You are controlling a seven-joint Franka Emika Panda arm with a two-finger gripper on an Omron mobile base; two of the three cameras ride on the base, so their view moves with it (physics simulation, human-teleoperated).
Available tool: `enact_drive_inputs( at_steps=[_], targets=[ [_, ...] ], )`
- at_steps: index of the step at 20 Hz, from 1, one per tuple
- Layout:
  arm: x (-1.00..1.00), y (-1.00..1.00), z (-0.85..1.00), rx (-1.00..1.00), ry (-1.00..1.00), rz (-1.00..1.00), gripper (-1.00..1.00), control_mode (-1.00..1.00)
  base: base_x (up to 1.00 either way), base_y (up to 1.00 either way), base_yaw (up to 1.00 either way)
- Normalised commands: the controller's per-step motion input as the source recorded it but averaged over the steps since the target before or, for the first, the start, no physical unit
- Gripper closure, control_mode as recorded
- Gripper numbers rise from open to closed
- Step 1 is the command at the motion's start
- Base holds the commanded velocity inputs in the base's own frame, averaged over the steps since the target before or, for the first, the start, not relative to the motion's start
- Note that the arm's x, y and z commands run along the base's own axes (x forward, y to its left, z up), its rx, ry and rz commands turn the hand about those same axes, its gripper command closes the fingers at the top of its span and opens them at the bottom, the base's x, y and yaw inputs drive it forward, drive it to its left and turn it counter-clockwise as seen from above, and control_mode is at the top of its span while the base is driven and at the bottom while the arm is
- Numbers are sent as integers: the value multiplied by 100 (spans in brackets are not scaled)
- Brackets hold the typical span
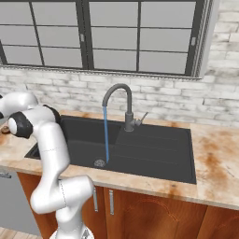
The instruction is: Turn on the sink faucet. Then move the mushroom from the counter to the sink. Turn off the sink. Move the vegetable from the sink to the pot next to the stove. Finally move the pot to the front center burner.
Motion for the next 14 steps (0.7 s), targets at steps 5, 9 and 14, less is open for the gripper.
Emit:
enact_drive_inputs(
  at_steps=[5,9,14],
  targets=[
    [16,0,-30,-4,2,0,-100,-100,0,0,0],
    [32,1,-26,0,0,0,-100,-100,0,0,0],
    [26,5,-19,1,0,0,-100,-100,0,0,0]
  ],
)
